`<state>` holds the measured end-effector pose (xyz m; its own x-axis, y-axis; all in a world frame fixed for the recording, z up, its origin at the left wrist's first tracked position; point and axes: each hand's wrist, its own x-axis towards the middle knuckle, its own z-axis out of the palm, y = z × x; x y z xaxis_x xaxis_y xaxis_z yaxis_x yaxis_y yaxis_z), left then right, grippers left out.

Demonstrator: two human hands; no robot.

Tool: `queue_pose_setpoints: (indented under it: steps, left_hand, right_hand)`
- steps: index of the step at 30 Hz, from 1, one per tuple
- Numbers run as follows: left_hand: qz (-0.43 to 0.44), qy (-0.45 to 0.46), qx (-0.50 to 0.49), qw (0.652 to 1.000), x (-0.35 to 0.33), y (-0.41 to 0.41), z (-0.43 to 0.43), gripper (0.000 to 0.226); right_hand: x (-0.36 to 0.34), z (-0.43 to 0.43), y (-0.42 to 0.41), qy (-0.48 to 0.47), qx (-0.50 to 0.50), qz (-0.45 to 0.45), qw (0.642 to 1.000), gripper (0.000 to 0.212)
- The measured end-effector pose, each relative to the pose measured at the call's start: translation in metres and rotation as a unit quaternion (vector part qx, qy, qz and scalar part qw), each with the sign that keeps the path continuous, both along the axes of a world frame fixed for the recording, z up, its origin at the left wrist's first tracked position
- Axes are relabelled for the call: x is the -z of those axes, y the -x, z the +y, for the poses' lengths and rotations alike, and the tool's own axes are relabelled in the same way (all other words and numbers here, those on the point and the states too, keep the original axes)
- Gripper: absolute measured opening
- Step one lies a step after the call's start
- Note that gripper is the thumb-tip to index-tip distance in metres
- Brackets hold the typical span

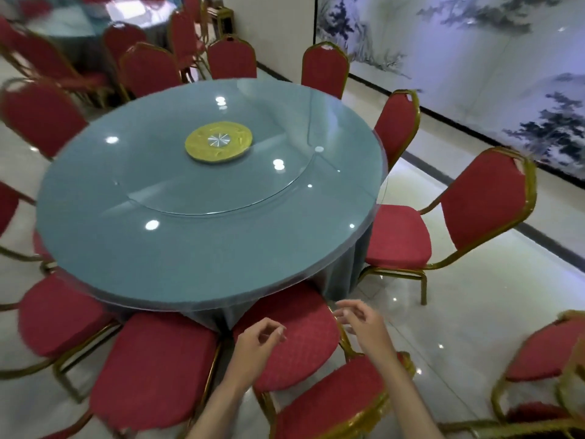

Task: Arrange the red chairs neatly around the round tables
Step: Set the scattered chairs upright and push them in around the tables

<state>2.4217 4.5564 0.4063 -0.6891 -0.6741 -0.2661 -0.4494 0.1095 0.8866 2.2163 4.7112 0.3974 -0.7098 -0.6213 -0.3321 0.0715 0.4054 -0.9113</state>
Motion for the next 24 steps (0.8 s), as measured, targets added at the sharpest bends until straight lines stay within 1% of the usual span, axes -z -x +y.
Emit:
queue_pose_setpoints:
  steps: [3, 7, 10, 13, 20, 24]
  left_hand:
    - [-0.008, -0.014, -0.049, 0.999, -0.006, 0.029, 0.011, 0.013]
    - [-0.015, -0.015, -0.103, 0.994, -0.019, 0.051, 0.027, 0.013]
    - [-0.021, -0.011, -0.152, 0.988, -0.023, 0.052, 0.031, 0.014]
    - [-0.015, -0.01, -0.202, 0.979, -0.019, 0.038, 0.035, 0.014]
    - [-0.001, -0.016, -0.282, 0.959, -0.012, 0.006, 0.031, 0.014]
    - [0.041, -0.036, -0.32, 0.946, 0.005, -0.002, 0.021, 0.013]
  right_hand:
    - [0.004, -0.004, 0.035, -0.011, -0.067, -0.013, 0.998, 0.021]
    - [0.009, -0.021, 0.067, -0.032, -0.169, -0.018, 0.985, 0.021]
    - [0.008, -0.049, 0.081, -0.029, -0.236, -0.005, 0.971, 0.021]
    - [0.012, -0.071, 0.081, -0.018, -0.277, -0.006, 0.961, 0.021]
    - [0.018, -0.093, 0.052, -0.022, -0.31, 0.0, 0.95, 0.022]
    - [0.029, -0.087, 0.03, -0.027, -0.292, -0.003, 0.956, 0.022]
